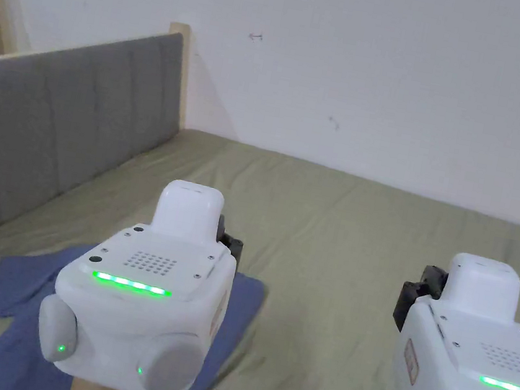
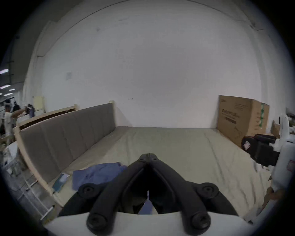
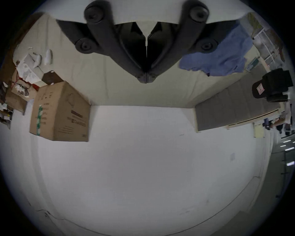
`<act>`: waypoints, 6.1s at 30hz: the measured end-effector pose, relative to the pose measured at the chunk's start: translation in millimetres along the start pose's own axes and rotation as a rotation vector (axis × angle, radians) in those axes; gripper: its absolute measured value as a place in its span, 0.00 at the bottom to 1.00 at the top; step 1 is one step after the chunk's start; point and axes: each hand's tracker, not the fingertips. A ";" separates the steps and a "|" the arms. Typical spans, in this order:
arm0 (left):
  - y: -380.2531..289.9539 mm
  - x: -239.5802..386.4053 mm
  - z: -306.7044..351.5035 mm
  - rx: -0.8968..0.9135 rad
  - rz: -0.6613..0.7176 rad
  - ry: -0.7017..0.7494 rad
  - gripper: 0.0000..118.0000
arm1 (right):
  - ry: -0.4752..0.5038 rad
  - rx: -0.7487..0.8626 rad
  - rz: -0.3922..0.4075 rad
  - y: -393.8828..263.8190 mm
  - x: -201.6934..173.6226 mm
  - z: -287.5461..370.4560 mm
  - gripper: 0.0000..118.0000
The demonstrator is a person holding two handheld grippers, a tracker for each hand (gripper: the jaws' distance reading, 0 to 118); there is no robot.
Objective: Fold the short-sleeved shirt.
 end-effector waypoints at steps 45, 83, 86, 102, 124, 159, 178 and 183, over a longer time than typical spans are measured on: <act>-188.6 -70.3 -218.6 -0.845 0.194 0.045 0.00 | 0.194 -0.440 0.011 -94.3 -64.3 -120.1 0.00; -150.4 358.5 -118.5 -0.858 -0.107 -0.868 0.00 | -0.442 -0.159 -0.309 -37.9 250.5 59.9 0.00; -193.3 361.5 -107.5 -0.918 -0.247 -0.787 0.01 | -0.447 -0.181 -0.317 -44.9 252.1 56.1 0.00; -102.4 251.4 -132.3 -0.648 -0.134 -0.654 0.58 | -0.287 -0.256 -0.251 -45.7 197.4 16.4 0.00; -150.3 71.1 -259.3 -0.793 0.150 -0.139 0.91 | -0.108 -0.473 -0.170 -93.5 132.0 -65.3 0.00; -142.3 57.0 -243.5 -0.850 0.136 -0.233 0.01 | 0.248 -0.945 0.056 -145.7 138.0 -308.6 0.47; -41.2 12.4 -176.6 -0.609 0.027 -0.217 0.01 | 0.056 -0.574 -0.064 26.7 221.4 -156.4 0.01; -8.8 -16.4 -160.0 -0.530 -0.001 -0.118 0.01 | -0.021 -0.477 -0.099 66.2 269.4 -82.8 0.00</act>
